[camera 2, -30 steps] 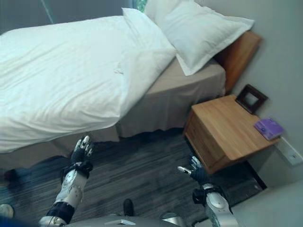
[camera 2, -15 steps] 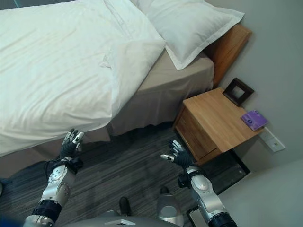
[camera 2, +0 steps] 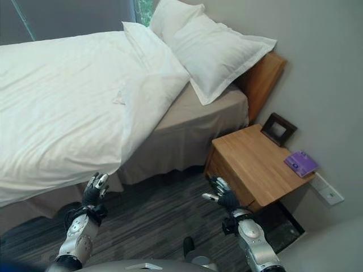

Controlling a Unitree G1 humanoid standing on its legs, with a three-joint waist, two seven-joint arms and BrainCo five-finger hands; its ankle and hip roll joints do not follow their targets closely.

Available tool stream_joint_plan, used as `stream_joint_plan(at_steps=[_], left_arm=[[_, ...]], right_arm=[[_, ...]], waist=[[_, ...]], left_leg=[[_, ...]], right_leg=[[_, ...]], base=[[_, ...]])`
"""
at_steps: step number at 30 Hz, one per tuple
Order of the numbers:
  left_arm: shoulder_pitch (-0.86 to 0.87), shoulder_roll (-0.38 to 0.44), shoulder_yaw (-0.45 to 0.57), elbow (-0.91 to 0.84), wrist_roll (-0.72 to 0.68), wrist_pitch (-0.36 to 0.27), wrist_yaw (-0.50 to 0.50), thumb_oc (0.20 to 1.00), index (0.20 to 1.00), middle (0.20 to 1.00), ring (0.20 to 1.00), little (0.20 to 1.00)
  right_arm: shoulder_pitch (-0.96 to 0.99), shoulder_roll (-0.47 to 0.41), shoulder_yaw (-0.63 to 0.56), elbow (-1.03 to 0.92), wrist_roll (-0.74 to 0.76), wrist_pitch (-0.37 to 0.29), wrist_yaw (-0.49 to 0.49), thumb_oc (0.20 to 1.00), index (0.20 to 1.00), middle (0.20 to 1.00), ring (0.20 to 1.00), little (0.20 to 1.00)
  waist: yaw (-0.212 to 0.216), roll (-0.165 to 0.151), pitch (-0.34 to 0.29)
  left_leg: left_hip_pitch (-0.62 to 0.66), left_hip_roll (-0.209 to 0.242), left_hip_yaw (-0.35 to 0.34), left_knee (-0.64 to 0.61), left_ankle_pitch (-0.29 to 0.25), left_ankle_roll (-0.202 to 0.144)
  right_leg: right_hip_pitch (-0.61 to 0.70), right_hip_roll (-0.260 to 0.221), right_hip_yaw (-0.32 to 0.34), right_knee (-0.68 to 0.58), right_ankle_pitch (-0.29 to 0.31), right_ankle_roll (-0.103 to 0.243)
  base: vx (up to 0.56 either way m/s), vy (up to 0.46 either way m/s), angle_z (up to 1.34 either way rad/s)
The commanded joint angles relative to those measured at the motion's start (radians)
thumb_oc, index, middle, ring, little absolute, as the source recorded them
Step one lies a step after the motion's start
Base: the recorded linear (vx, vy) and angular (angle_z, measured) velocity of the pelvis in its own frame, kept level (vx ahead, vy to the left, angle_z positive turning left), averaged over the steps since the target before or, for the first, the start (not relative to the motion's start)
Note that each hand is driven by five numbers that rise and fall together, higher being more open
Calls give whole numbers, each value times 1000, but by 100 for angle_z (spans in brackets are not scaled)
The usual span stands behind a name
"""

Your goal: Making the bed.

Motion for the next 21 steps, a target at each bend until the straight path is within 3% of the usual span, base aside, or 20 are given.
stream_joint_plan(at_steps=[1, 2, 5, 11, 13, 14, 15, 16, 19, 21], left_arm=[[-44, 79, 48, -48, -44, -50, 14, 1000, 1000, 1000, 1000, 1000], [-32, 61, 44, -52, -61, -40, -6, 1000, 1000, 1000, 1000, 1000], [-44, 60, 21, -24, -31, -34, 7, 1000, 1000, 1000, 1000, 1000], [-66, 80, -18, -63, 16, -30, 22, 1000, 1000, 1000, 1000, 1000], [-67, 78, -18, -74, 15, -30, 28, 1000, 1000, 1000, 1000, 1000], [-59, 76, -3, -73, 21, -29, 30, 1000, 1000, 1000, 1000, 1000], [-59, 76, -3, -73, 21, -29, 30, 1000, 1000, 1000, 1000, 1000], [-51, 78, 10, -71, 18, -25, 35, 1000, 1000, 1000, 1000, 1000], [-49, 81, 22, -58, 20, -24, 44, 1000, 1000, 1000, 1000, 1000], [-51, 92, 25, -64, 35, -29, 41, 1000, 1000, 1000, 1000, 1000]], right_arm=[[-90, -31, -57, -19, 19, -37, -5, 1000, 1000, 1000, 1000, 1000], [-74, -40, -66, -38, 4, -33, 1, 1000, 1000, 1000, 1000, 1000], [-75, -37, -81, -31, 33, -38, -12, 1000, 1000, 1000, 1000, 1000], [-83, -3, -68, -2, 70, -41, -20, 1000, 1000, 1000, 1000, 1000], [-83, 5, -54, 0, 61, -37, -17, 1000, 1000, 1000, 1000, 1000], [-92, 15, -31, 1, 39, -34, -8, 1000, 1000, 1000, 1000, 1000], [-92, 15, -31, 1, 39, -34, -8, 1000, 1000, 1000, 1000, 1000], [-103, 18, -2, -7, 10, -31, 0, 1000, 1000, 1000, 1000, 1000], [-112, 22, 15, -17, 1, -30, 5, 1000, 1000, 1000, 1000, 1000], [-106, 24, 17, -29, -5, -29, 12, 1000, 1000, 1000, 1000, 1000]], waist=[[34, 4, 105], [32, 0, 89], [20, 2, 84], [7, 12, 102], [7, 21, 108], [13, 33, 130], [14, 32, 129], [21, 42, 158], [10, 44, 178], [-6, 38, 176]], left_leg=[[-53, -18, -72, 59, -11, 10], [-50, -19, -68, 58, -12, 6], [-55, -19, -71, 63, -8, 2], [-63, -35, -82, 80, -15, 18], [-56, -47, -81, 76, -26, 33], [-45, -51, -67, 87, -44, 49], [-46, -52, -64, 87, -44, 50], [-25, -47, -45, 95, -61, 59], [17, -35, -37, 89, -75, 56], [51, -30, -43, 76, -91, 47]], right_leg=[[11, -53, 17, 156, -149, 62], [41, -62, -16, 112, -141, 61], [51, -63, -23, 95, -135, 59], [19, -82, -28, 166, -137, 71], [-16, -92, -18, 239, -135, 81], [-100, -99, -20, 406, -98, 92], [-104, -100, -17, 411, -100, 93], [-198, -95, -39, 599, -19, 112], [-280, -98, -55, 666, 21, 135], [-312, -115, -75, 586, 24, 133]], base=[[-39, -134, 8], [1, -58, 18], [-10, -5, 17], [13, 80, 8], [50, 191, 5], [11, 138, -5], [48, 241, -26], [34, 103, -40], [148, 72, -45], [313, -29, -11]])
